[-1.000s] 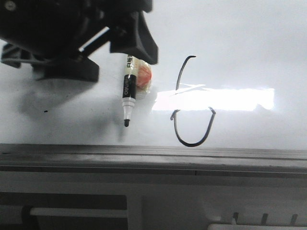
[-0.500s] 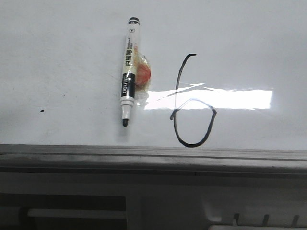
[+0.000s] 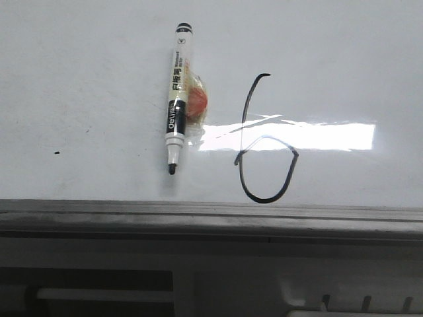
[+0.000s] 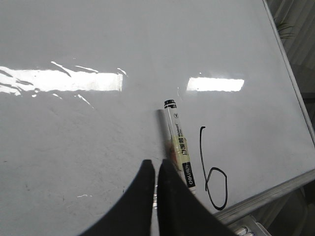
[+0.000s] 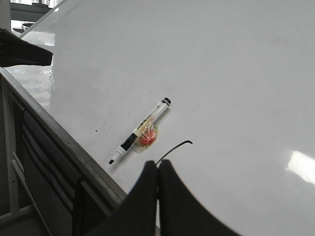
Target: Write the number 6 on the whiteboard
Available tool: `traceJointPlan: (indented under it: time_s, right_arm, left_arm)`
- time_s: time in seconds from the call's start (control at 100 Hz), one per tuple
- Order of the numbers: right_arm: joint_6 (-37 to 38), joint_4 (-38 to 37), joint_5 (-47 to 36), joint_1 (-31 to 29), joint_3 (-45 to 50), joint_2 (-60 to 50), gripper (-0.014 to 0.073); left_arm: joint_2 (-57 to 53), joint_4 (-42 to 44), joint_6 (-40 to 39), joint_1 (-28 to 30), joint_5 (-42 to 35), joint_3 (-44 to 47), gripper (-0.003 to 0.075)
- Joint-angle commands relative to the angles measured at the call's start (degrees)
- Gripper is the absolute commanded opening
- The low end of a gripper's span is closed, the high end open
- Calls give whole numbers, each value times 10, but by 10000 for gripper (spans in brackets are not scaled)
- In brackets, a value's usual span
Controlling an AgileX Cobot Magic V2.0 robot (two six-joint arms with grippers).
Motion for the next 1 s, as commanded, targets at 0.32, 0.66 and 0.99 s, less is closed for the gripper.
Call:
traceJointPlan:
  time_s: [0.32,0.66,0.99]
  right_arm:
    - [2,7,-46,-3,-13,-4,-64]
    - [2,7,-46,-3,-13,-4,-64]
    - [2,7,-46,-3,-13,-4,-64]
  left_arm:
    - [4,9,-1,-3,13,-14,-19]
    - [-104,277,-15,64,37,63,-19]
    - [-241,747,-553,340,109,184,-19]
